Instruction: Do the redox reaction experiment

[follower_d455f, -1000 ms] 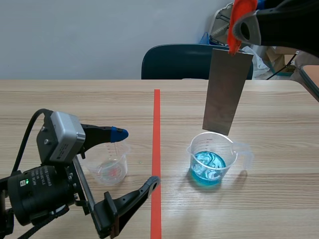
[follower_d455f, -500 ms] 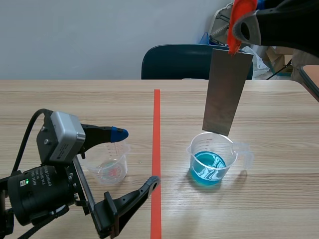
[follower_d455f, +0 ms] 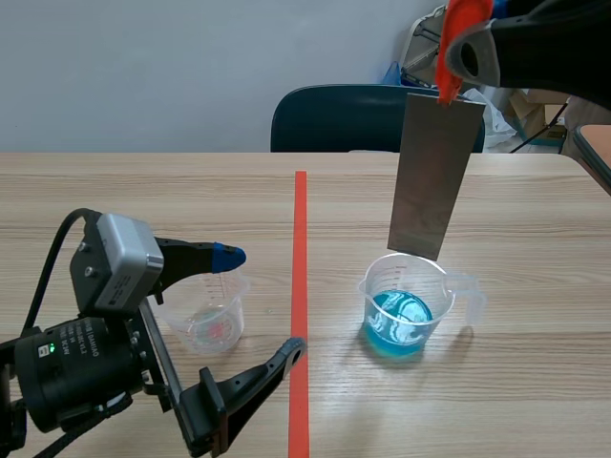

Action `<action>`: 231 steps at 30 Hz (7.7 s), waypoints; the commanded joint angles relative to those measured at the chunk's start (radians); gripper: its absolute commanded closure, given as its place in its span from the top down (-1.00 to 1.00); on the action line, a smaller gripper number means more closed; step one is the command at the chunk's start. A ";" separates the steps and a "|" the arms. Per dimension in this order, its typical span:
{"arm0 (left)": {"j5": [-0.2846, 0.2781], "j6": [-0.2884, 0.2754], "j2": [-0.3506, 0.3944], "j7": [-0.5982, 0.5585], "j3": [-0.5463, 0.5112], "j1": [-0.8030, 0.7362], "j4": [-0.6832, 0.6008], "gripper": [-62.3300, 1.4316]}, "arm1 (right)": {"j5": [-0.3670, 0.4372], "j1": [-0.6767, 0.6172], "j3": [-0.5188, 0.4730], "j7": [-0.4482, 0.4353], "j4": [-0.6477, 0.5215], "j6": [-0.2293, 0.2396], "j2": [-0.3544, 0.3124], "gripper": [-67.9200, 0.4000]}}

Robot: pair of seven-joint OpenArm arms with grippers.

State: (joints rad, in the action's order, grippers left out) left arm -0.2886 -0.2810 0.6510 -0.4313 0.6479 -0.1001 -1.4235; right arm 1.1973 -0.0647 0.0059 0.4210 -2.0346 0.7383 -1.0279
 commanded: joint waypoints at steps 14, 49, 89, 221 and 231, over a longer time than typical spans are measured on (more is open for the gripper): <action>-0.003 0.002 -0.005 -0.014 0.001 0.000 -0.023 1.00 | 0.011 0.010 -0.008 -0.019 -0.005 0.007 -0.013 -0.97; -0.003 0.002 -0.005 -0.014 0.001 0.000 -0.023 1.00 | 0.011 0.010 -0.008 -0.019 -0.005 0.007 -0.013 -0.97; -0.006 -0.002 -0.193 0.114 0.025 0.138 -0.016 -0.87 | 0.011 0.010 -0.008 -0.020 -0.005 0.007 -0.013 -0.97; -0.352 0.024 0.406 -0.554 -0.335 -0.531 0.038 1.00 | 0.011 0.010 -0.008 -0.023 -0.005 0.007 -0.013 -0.97; -0.320 0.016 0.391 -0.537 -0.375 -0.537 0.038 1.00 | 0.011 0.010 -0.008 -0.023 -0.005 0.007 -0.013 -0.97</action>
State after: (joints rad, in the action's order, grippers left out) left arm -0.6029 -0.2623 1.0447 -0.9543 0.2687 -0.6346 -1.3693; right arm 1.1969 -0.0647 0.0059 0.4168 -2.0346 0.7383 -1.0279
